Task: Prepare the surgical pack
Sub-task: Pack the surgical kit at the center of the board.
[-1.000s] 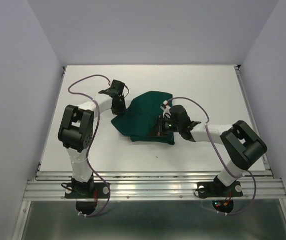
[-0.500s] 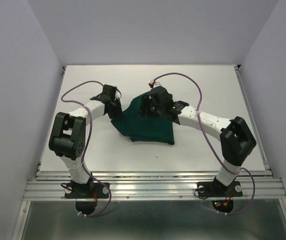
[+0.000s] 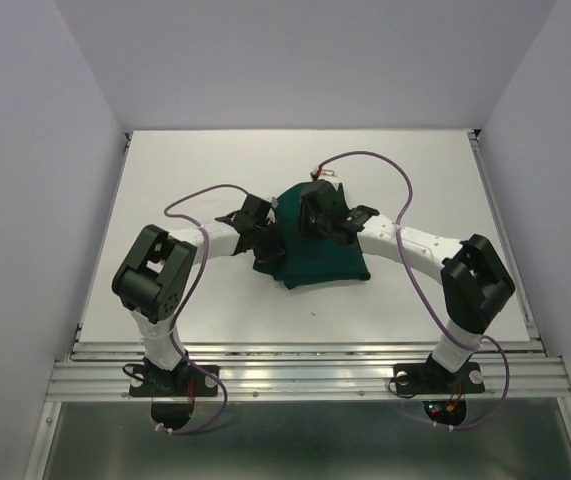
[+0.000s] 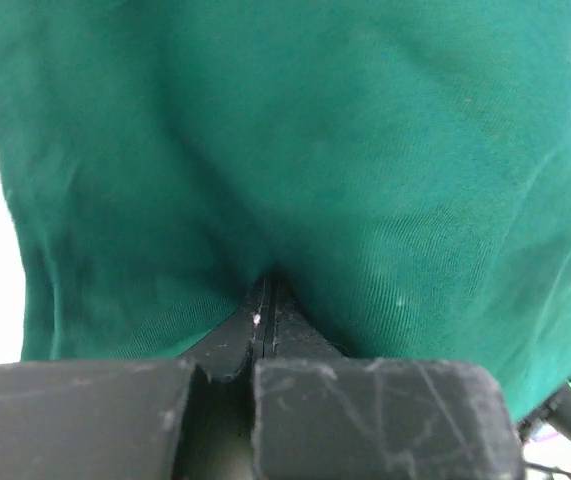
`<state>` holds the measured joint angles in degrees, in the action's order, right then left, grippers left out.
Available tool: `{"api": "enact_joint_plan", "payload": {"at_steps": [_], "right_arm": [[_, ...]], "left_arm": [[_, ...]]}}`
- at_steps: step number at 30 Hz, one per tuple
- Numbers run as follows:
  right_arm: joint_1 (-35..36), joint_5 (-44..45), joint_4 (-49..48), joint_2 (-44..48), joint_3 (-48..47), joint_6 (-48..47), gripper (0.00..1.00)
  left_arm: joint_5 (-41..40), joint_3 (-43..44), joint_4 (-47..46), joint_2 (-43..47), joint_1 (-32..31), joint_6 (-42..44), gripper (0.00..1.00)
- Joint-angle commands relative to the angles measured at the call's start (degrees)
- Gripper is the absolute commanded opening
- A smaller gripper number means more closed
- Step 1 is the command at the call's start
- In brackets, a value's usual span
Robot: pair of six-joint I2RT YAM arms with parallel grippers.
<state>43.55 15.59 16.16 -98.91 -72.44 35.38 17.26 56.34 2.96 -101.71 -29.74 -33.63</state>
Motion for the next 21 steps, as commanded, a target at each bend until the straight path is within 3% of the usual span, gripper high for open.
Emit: {"api": "enact_joint_plan", "payload": {"at_steps": [1,10,18,21], "right_arm": [[0.13,1.37,2.47,2.41,-2.09,-2.06,0.41],[0.13,-4.52,1.68,3.82,0.46,-7.59,0.41],[1.53,-10.49,3.70,4.43,1.77,-11.56,0.04],[4.16,-11.55,3.79,7.05,3.97,-10.60,0.01]], "left_arm": [[4.28,-0.61,-5.33,-1.47,-4.01,-3.46,0.00],[-2.75,-4.04,2.83,9.50,-0.68,-0.13,0.00],[-5.39,-3.52,6.79,18.22,1.79,0.41,0.00],[-5.04,-3.34,6.19,17.95,1.79,0.05,0.00]]}}
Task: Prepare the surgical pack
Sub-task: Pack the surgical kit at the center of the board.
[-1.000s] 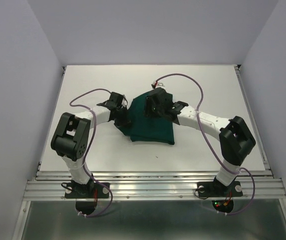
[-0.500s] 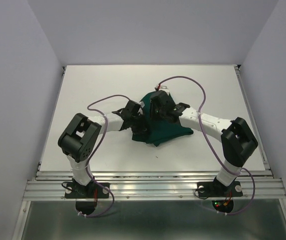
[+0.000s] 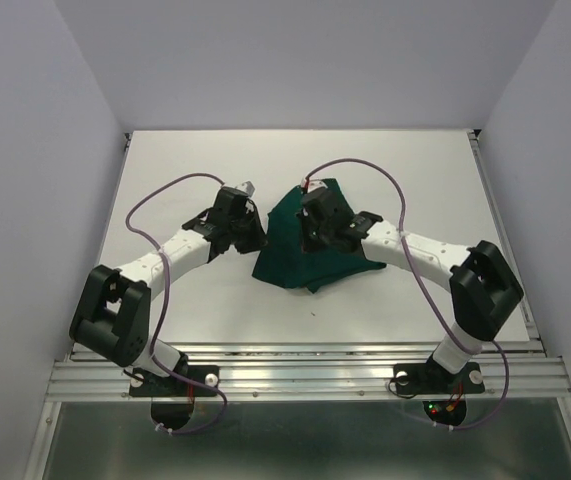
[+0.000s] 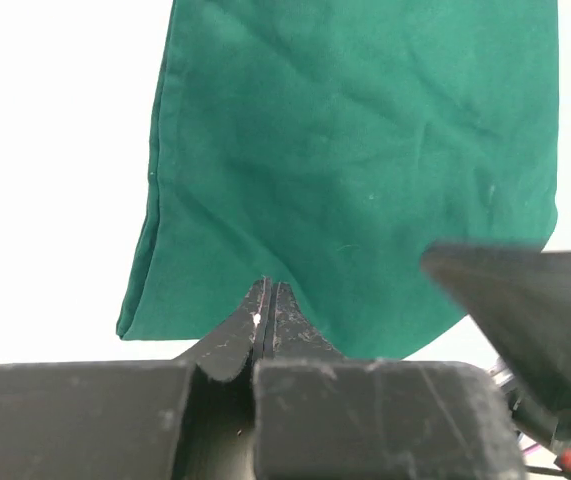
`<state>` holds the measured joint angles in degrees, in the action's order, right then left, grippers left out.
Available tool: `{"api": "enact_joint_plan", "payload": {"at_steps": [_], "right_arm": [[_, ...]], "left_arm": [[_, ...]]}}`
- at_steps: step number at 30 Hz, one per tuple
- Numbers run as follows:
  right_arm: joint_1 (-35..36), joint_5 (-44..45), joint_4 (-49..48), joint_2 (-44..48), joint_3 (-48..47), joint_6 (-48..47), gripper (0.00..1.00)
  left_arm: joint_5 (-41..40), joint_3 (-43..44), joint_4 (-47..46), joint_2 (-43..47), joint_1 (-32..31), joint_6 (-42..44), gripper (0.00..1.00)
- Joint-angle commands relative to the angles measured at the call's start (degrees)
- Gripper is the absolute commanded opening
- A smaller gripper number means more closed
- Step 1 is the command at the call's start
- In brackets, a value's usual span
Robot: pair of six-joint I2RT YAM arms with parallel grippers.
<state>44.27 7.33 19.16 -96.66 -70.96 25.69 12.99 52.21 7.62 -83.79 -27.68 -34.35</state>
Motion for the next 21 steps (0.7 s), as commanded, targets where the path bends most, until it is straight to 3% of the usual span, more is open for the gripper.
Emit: {"api": "enact_joint_plan", "payload": {"at_steps": [1,9,13,17,21], "right_arm": [[3.98,-3.38,0.71,5.69,3.45,-0.65,0.01],[7.76,-5.40,-2.28,10.18,16.01,4.97,0.01],[7.76,1.09,-4.83,7.72,21.64,4.98,0.01],[7.76,1.99,-4.39,7.62,20.52,3.23,0.01],[7.76,-1.88,1.38,14.20,14.29,-1.25,0.01]], "left_arm": [[-0.78,0.79,1.35,-0.06,-0.27,0.69,0.00],[2.64,0.00,-1.81,-3.30,-0.35,0.16,0.00],[3.53,-0.26,-2.78,-4.80,-0.35,0.16,0.00],[3.27,-0.26,-2.96,-5.33,-0.36,0.25,0.00],[2.04,0.44,-2.26,-4.72,-0.27,0.68,0.00]]}}
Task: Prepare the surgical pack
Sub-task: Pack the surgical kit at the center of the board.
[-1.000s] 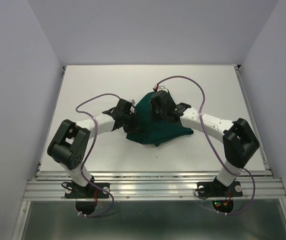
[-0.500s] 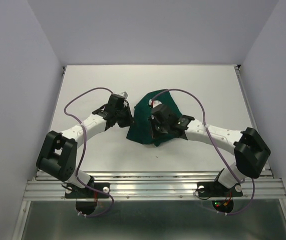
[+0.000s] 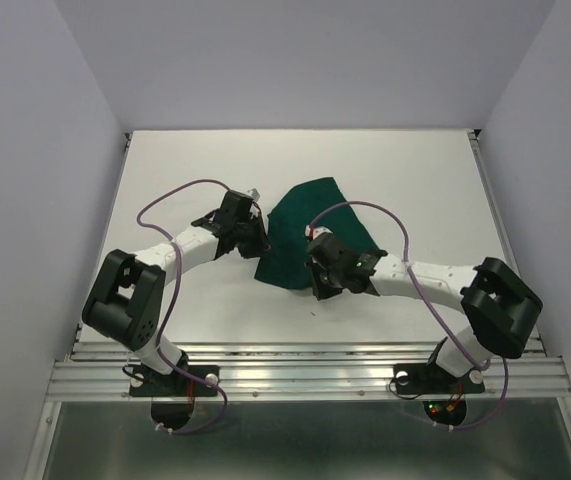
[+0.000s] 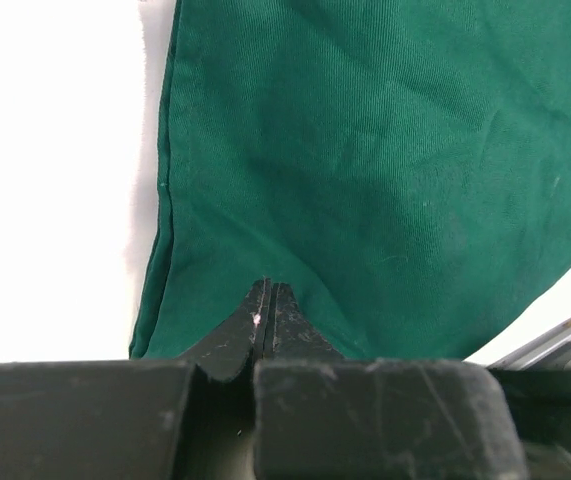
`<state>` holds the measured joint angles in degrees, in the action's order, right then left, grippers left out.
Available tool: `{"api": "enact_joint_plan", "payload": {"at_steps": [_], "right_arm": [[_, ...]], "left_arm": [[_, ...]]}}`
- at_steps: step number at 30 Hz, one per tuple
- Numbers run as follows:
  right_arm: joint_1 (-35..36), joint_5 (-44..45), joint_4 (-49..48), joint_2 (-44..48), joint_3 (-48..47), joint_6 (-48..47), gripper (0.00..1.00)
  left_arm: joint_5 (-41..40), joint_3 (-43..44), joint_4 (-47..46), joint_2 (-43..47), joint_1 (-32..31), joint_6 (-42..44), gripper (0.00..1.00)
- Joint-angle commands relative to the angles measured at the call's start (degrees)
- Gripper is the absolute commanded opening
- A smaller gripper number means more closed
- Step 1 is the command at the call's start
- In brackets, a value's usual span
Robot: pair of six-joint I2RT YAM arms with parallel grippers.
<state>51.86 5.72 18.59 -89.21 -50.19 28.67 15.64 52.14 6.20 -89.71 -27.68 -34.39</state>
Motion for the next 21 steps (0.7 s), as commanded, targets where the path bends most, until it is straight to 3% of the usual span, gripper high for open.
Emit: {"api": "enact_joint_plan", "payload": {"at_steps": [1,8,17,21], "right_arm": [[0.18,-0.18,2.85,7.72,-7.89,-4.84,0.01],[0.18,-1.41,1.28,3.10,-11.68,-5.64,0.01],[0.18,4.57,-5.32,-6.94,-3.15,-3.70,0.01],[0.18,1.67,-3.39,-2.75,-6.75,-5.80,0.01]], "left_arm": [[-0.87,0.59,-0.75,1.21,-0.27,0.82,0.00],[-0.96,0.24,-1.19,0.33,-0.27,0.64,0.00],[-1.05,-0.64,-1.27,1.03,0.08,1.17,0.00],[-0.96,-0.37,-1.10,1.20,0.35,1.52,0.00]]}}
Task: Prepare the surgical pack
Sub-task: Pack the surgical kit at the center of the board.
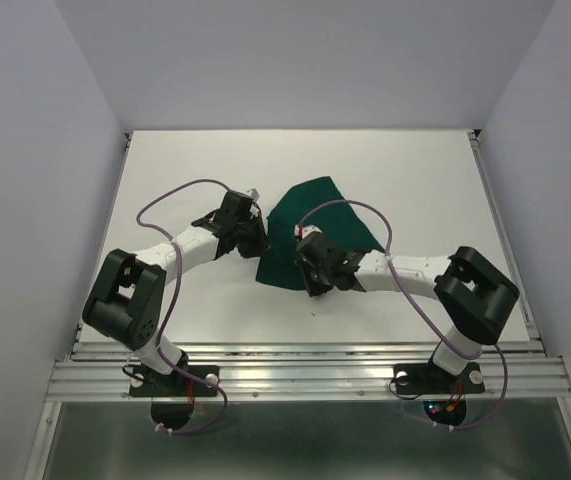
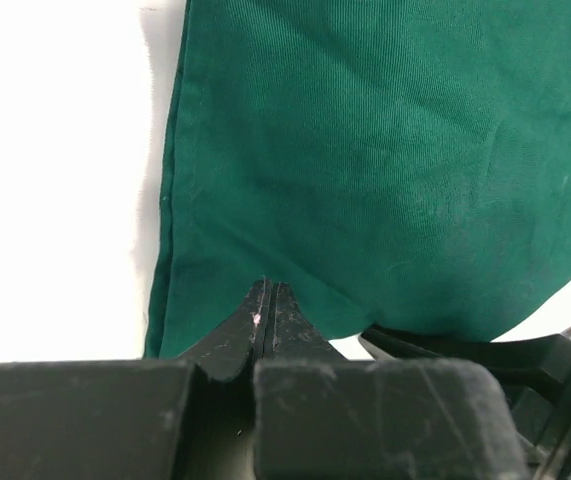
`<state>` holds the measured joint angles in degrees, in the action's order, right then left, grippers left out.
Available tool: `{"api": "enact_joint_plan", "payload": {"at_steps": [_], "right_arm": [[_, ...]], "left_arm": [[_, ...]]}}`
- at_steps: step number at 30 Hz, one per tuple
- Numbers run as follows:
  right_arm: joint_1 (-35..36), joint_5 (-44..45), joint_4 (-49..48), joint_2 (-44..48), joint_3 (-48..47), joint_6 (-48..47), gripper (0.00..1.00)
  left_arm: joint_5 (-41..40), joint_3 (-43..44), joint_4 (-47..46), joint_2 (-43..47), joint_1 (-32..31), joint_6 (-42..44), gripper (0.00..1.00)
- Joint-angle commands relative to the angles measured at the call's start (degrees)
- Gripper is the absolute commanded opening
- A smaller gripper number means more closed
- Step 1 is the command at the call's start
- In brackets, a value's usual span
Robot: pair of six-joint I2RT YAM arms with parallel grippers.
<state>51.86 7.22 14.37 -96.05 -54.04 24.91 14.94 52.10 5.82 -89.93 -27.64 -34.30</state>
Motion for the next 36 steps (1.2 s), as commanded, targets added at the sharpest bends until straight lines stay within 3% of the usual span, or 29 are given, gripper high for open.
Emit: {"api": "enact_joint_plan", "payload": {"at_steps": [1,5,8,9,10,13,19,36], "right_arm": [[0.18,0.68,1.44,5.16,-4.22,-2.58,0.01],[0.18,6.29,4.61,8.51,-12.38,-7.32,0.03],[-2.01,10.35,5.92,5.81,-15.29,-11.63,0.07],[-2.63,10.70,5.84,4.74,-16.70,-12.42,0.10],[-3.25,10.71,5.93,3.77,-17.32,-13.82,0.21],[-4.31,10.35,6.63,-0.79,-20.47,-15.67,0.38],[-4.31,10.44,7.16,-5.98,-23.12,-17.08,0.51],[-4.31,5.43,7.51,-15.91,-23.21,-17.52,0.50]], "left_arm": [[-0.26,-0.24,-0.64,1.60,0.30,1.52,0.00],[-0.52,-0.06,-0.03,2.56,0.83,1.87,0.00],[-0.88,0.02,0.41,3.62,1.18,2.22,0.00],[-1.14,0.02,0.59,3.80,1.36,2.31,0.00],[-1.31,-0.06,0.85,4.23,1.45,2.40,0.00],[-1.67,-0.33,1.12,5.11,2.06,2.40,0.00],[-1.76,-0.94,1.38,6.08,3.46,2.75,0.00],[0.44,-1.91,-0.73,3.45,4.00,3.28,0.00]]}}
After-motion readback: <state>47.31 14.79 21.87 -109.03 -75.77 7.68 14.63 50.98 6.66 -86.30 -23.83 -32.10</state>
